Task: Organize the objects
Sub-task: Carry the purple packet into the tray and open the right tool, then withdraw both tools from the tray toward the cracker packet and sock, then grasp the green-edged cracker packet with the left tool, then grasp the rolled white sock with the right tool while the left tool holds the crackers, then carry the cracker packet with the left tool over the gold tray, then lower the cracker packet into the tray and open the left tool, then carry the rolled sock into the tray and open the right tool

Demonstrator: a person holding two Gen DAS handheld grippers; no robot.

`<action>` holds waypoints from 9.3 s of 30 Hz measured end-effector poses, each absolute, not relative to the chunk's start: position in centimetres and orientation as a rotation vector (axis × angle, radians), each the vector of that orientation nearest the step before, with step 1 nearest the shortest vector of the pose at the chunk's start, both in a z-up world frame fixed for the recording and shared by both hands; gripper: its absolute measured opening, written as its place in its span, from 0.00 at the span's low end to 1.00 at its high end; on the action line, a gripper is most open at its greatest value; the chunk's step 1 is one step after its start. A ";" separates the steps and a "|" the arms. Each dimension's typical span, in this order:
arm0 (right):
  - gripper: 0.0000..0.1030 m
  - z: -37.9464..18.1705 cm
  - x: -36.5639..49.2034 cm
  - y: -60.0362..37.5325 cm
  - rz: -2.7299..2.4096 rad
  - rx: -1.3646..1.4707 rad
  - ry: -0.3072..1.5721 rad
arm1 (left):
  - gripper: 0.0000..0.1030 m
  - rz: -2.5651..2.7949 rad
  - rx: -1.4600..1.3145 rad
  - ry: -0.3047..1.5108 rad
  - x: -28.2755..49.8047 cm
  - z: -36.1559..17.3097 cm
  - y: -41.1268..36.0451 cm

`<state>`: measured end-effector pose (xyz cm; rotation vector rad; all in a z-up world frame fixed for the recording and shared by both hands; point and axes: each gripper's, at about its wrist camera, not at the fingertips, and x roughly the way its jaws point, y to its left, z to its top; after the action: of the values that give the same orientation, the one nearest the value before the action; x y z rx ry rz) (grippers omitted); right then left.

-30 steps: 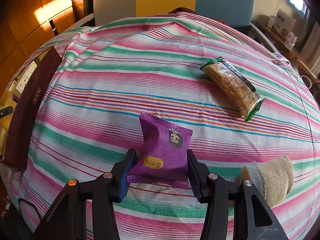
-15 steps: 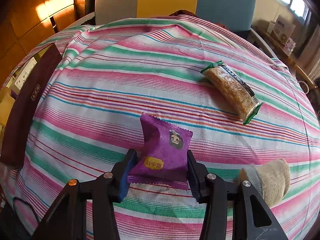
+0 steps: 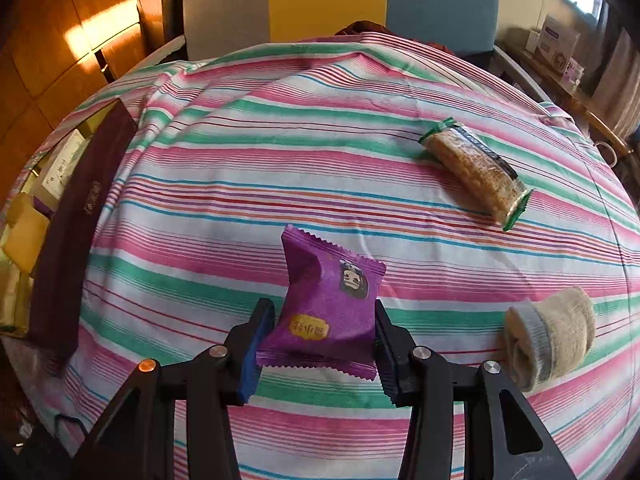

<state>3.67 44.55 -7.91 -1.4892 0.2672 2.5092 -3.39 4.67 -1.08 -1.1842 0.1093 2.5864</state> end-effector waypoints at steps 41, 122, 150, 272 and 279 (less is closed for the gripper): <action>0.62 -6.5 -4.5 14.3 3.066 -1.847 0.214 | 0.69 2.707 -1.241 -0.118 -4.3 -1.3 -4.0; 1.00 -3.1 17.8 62.0 2.175 -0.533 1.469 | 0.56 1.954 -1.474 0.357 -9.5 -9.4 60.1; 1.00 -5.3 13.5 61.3 2.071 -0.917 1.111 | 0.41 1.927 -1.223 0.394 0.8 -8.3 33.0; 0.69 -2.8 3.0 43.4 2.544 -1.276 0.319 | 0.46 2.475 -1.163 -0.021 -5.0 -1.0 5.4; 0.69 1.1 -2.2 28.2 2.896 -1.313 0.139 | 0.52 2.577 -1.180 -0.018 -4.6 -0.6 3.1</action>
<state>-2.19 28.16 1.09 -1.3130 0.1388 2.8957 -4.57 3.14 -0.63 -1.1798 -0.0185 2.5772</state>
